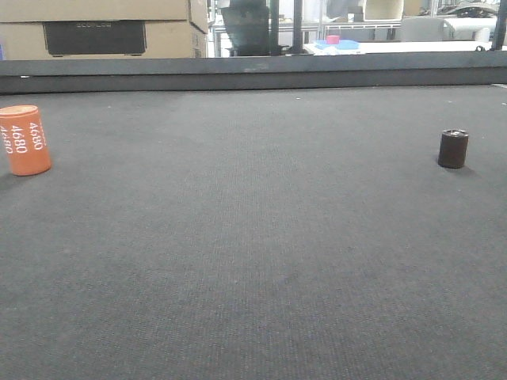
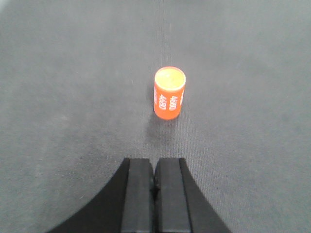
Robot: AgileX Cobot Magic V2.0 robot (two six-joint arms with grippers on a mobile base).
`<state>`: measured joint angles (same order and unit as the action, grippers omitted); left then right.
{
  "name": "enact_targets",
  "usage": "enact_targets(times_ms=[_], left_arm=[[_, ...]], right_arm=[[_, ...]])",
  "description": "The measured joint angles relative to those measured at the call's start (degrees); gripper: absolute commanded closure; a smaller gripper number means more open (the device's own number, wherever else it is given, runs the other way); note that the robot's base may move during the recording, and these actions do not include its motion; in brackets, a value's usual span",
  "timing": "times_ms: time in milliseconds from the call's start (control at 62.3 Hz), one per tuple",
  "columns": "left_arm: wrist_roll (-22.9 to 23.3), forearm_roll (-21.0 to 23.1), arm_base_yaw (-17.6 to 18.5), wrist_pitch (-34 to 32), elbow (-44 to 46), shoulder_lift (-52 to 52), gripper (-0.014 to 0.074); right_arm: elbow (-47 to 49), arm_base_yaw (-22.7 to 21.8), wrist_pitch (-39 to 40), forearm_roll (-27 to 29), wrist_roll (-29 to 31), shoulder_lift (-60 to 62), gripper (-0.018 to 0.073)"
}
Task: Place cylindrical capacitor in blue bin on shelf
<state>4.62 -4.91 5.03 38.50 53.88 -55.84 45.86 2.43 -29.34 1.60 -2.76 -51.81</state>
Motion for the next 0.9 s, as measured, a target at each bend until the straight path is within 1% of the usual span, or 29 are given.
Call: enact_targets(times_ms=[144, 241, 353, 546, 690, 899], left_arm=[[0.0, 0.1, 0.0, 0.1, 6.5, -10.8, 0.0707], [0.0, 0.2, 0.0, 0.1, 9.2, -15.5, 0.0707], [0.0, 1.1, 0.0, 0.6, 12.8, -20.9, 0.0707], [0.0, 2.4, 0.0, 5.7, 21.3, -29.2, 0.0707], [0.0, 3.9, 0.0, 7.4, 25.1, -32.9, 0.0707], [0.0, 4.3, 0.0, 7.6, 25.8, -33.5, 0.0707]], right_arm=[[5.3, 0.0, -2.2, 0.0, 0.0, -10.2, 0.0721], [8.2, 0.0, -3.1, 0.0, 0.0, -15.1, 0.0721], [14.2, 0.4, -8.6, 0.0, 0.0, -21.4, 0.0721], [26.4, 3.4, -16.5, -0.7, 0.0, -32.8, 0.0718], [36.1, 4.3, -22.1, -0.7, 0.0, -42.3, 0.0718], [49.6, 4.4, -31.9, -0.7, 0.0, -54.7, 0.0718]])
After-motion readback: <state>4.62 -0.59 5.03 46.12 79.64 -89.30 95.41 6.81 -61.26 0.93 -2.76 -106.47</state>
